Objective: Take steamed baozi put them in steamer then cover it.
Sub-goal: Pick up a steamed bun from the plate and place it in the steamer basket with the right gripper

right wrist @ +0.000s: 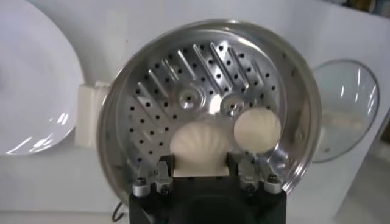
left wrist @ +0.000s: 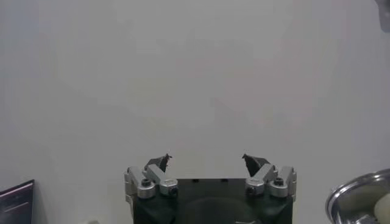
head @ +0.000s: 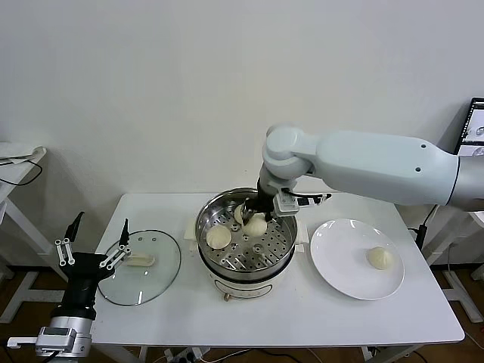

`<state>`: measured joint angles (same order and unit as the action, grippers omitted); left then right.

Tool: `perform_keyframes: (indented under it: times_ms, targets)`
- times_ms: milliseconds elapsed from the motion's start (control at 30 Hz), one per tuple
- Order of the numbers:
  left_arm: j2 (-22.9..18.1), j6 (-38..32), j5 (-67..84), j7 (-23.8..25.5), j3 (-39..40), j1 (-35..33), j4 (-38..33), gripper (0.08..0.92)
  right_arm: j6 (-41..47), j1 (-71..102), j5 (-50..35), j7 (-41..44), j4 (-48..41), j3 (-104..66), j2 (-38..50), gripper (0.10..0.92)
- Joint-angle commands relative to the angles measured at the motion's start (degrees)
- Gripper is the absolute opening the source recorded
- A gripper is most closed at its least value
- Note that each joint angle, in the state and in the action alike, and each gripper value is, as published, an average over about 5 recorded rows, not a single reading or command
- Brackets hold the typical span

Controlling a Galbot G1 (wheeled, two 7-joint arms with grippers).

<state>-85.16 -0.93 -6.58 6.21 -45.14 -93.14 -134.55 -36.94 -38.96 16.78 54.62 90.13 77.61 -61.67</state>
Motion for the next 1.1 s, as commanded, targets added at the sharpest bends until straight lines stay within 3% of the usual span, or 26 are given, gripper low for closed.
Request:
perform_keyframes:
  times_ms: [33,867,1100]
  targets:
    - [0.01,0.04,0.04,0.04,-0.23,0.29,0.34,0.823,1.47,0.41,-5.21,-1.09,2.52,2.69,-1.68,0.585]
    - [0.23,-0.04,0.45,0.3,-1.08,0.58,1.2,0.823,5.01,4.61,-7.83,3.96,-3.67,3.26,-6.99,0.591]
    - [0.12,0.02,0.43,0.26,-0.98,0.49,1.1,0.823,5.49,4.4,-8.57,4.34,-3.57,2.83,-6.21,0.723]
